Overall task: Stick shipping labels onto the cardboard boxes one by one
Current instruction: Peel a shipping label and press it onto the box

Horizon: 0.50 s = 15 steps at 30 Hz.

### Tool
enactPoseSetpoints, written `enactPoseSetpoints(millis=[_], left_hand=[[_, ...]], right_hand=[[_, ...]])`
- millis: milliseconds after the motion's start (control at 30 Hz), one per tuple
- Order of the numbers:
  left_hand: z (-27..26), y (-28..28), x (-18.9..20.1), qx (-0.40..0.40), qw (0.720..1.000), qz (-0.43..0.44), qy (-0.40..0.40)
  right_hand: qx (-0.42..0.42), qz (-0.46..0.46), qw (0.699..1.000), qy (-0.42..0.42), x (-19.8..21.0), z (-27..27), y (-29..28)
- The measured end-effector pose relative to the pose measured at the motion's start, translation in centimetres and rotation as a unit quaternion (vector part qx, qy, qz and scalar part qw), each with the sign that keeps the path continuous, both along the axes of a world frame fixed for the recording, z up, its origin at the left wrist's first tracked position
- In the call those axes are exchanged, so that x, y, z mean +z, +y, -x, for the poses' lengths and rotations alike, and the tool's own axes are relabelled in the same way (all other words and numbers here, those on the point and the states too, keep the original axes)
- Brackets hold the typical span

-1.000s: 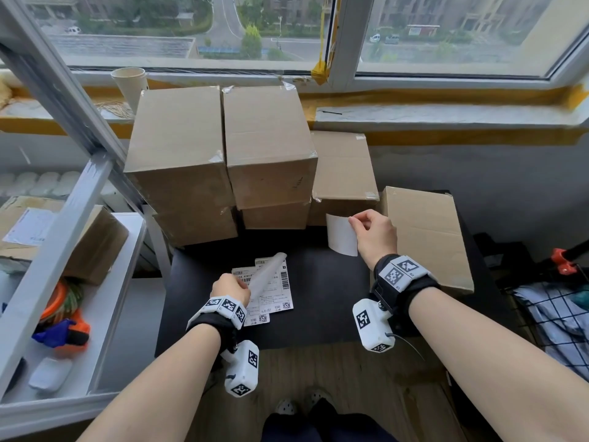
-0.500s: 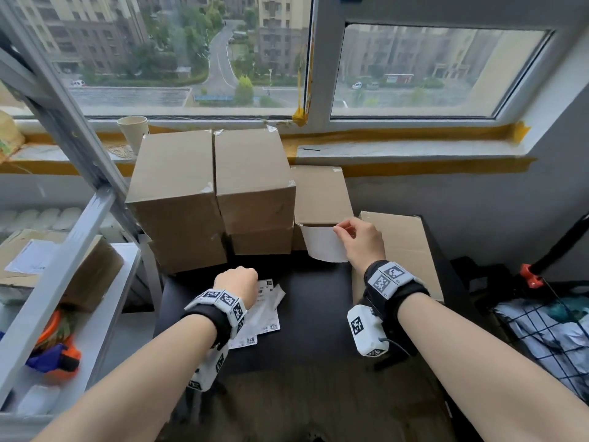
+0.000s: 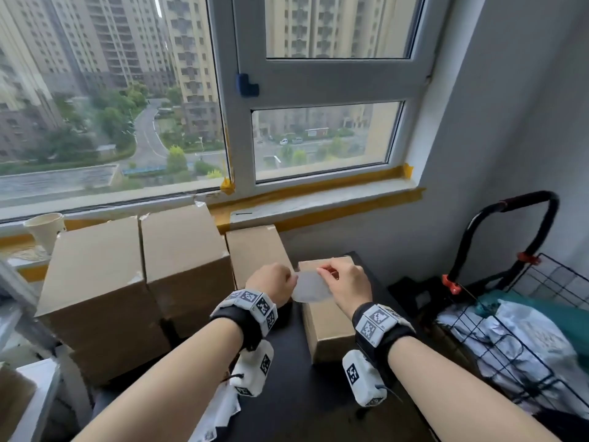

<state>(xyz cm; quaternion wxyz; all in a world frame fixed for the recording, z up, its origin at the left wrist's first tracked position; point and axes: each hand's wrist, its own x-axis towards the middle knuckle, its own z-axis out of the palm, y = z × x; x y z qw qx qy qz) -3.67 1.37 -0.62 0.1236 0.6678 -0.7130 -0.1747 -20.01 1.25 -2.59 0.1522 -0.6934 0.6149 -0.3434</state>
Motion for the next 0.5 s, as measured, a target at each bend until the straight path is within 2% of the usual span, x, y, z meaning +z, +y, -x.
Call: enactPoseSetpoints(millis=[133,333,500], left_hand=[[3.3,-2.2,0.3,0.019,0.995,-0.015,0.098],[7.2,-5.1,-0.2,0.057,0.983,-0.055,0.168],[9.8,-6.9,-0.8,0.105,0.951,-0.111,0.269]], right_hand=[[-0.005,0.024,1.0,0.003,-0.1,2.7,-0.4],[0.023,0.089,0.996,0.003,-0.2,6.0,-1.4],[0.028,0.154,0.987,0.02,-0.9,8.0,-2.6]])
